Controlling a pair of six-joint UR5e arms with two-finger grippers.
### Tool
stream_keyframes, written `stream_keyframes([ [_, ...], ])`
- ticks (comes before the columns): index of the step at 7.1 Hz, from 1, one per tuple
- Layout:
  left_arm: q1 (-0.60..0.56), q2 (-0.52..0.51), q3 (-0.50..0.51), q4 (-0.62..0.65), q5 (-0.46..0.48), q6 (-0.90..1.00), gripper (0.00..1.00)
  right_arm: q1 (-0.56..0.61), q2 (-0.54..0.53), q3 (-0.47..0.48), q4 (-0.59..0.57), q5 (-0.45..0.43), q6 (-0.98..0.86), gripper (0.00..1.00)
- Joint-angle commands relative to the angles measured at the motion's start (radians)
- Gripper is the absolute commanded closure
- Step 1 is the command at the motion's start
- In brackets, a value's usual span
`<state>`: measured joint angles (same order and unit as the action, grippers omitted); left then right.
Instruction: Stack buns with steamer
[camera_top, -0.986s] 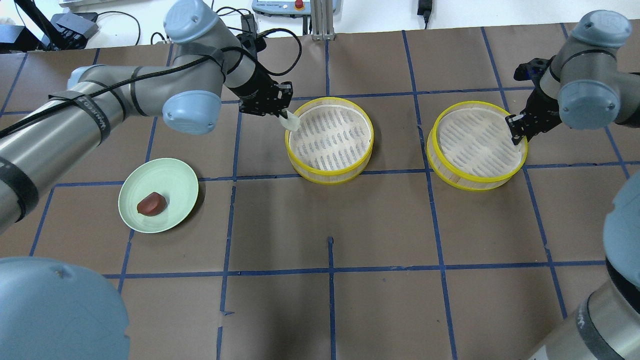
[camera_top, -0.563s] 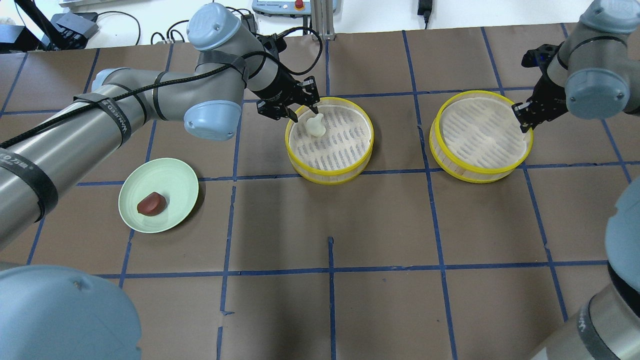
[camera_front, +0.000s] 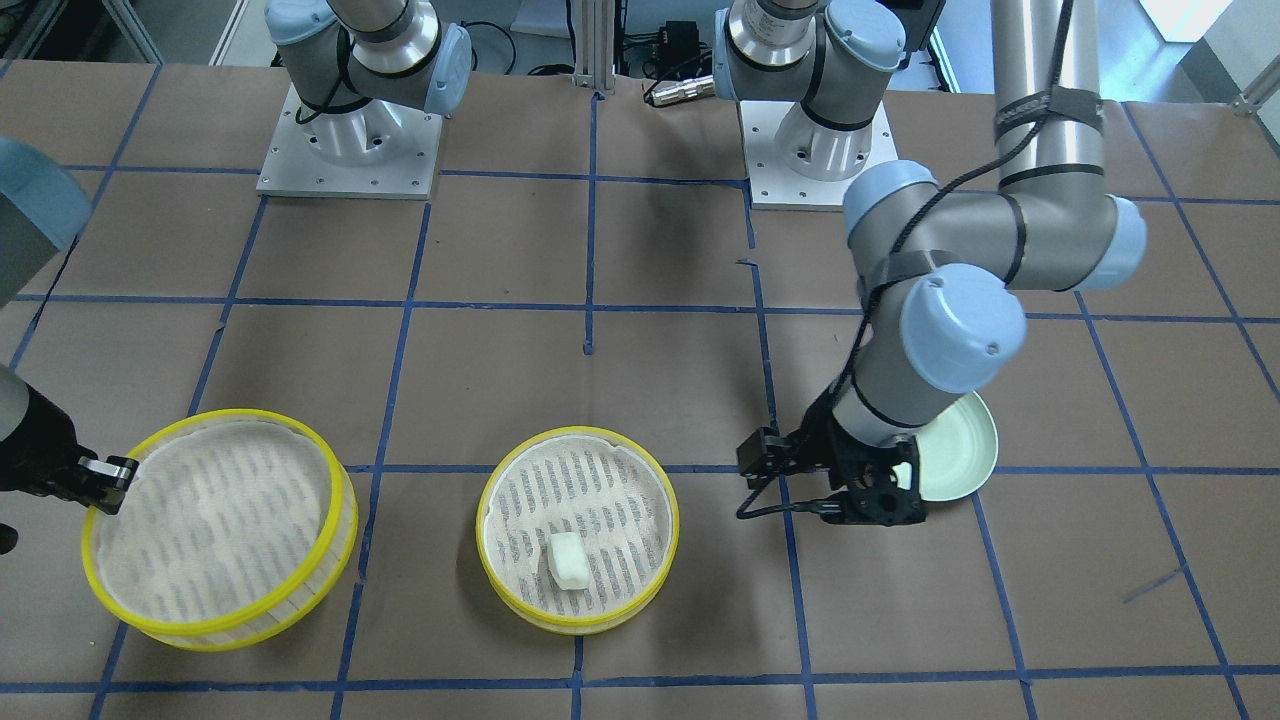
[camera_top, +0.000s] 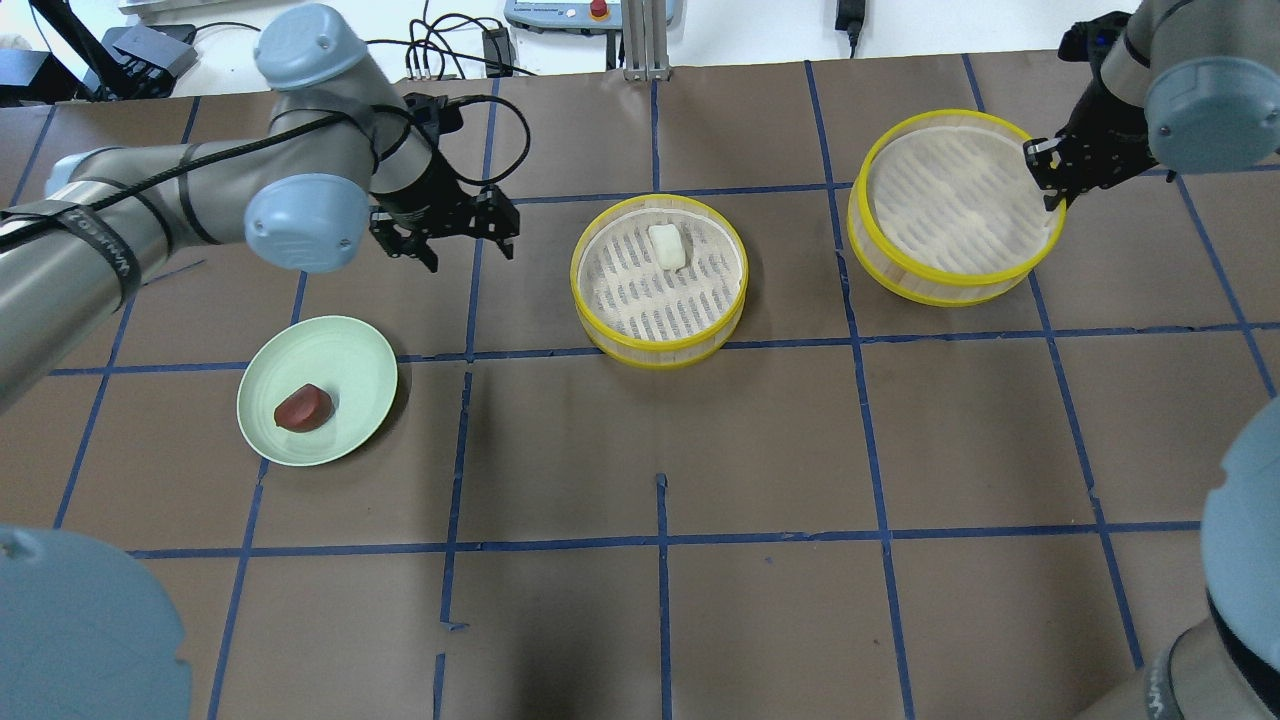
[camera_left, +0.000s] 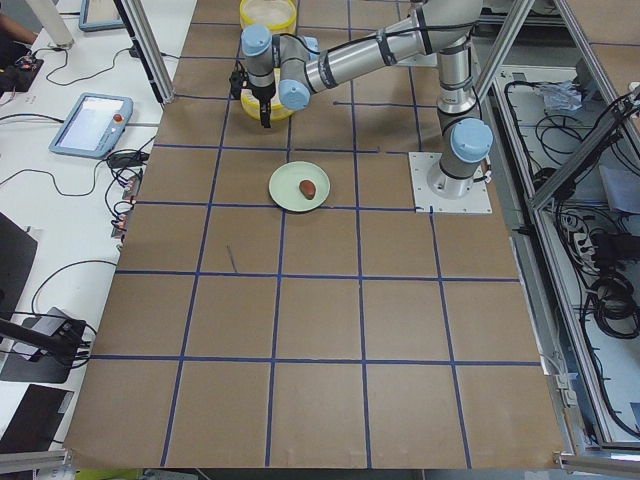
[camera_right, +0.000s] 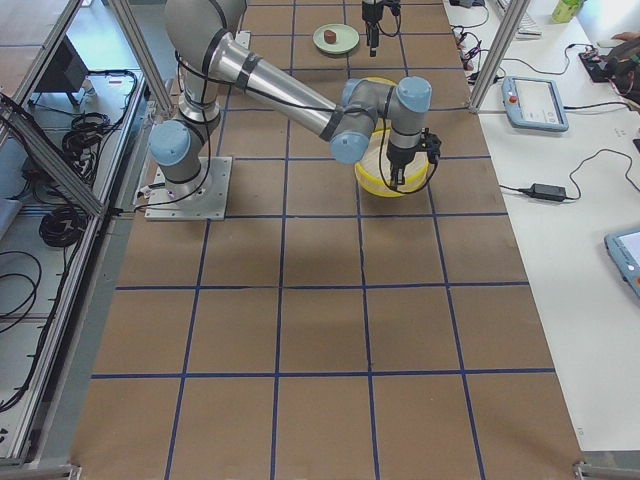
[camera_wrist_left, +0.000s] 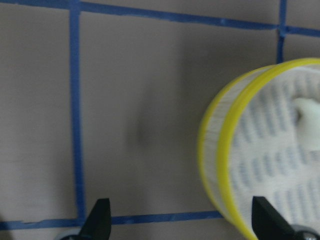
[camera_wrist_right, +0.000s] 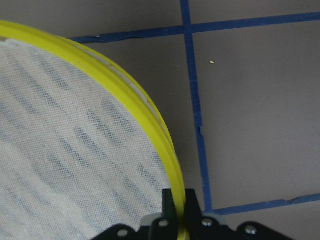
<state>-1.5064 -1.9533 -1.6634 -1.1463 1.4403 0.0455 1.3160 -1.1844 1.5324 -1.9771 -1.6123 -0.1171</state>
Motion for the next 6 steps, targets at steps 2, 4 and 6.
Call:
stream_keyframes([
  [2, 0.152, -0.001, -0.147, -0.109, 0.27, 0.481, 0.0, 0.262, 0.002, -0.063, 0.05, 0.003, 0.457, 0.94],
  [4, 0.163, -0.028, -0.197, 0.017, 0.402, 0.606, 0.0, 0.38, 0.028, -0.054, 0.05, 0.009, 0.618, 0.95],
  [6, 0.163, -0.067, -0.228, 0.055, 0.41, 0.614, 0.46, 0.433, 0.048, -0.032, 0.067, 0.017, 0.695, 0.95],
])
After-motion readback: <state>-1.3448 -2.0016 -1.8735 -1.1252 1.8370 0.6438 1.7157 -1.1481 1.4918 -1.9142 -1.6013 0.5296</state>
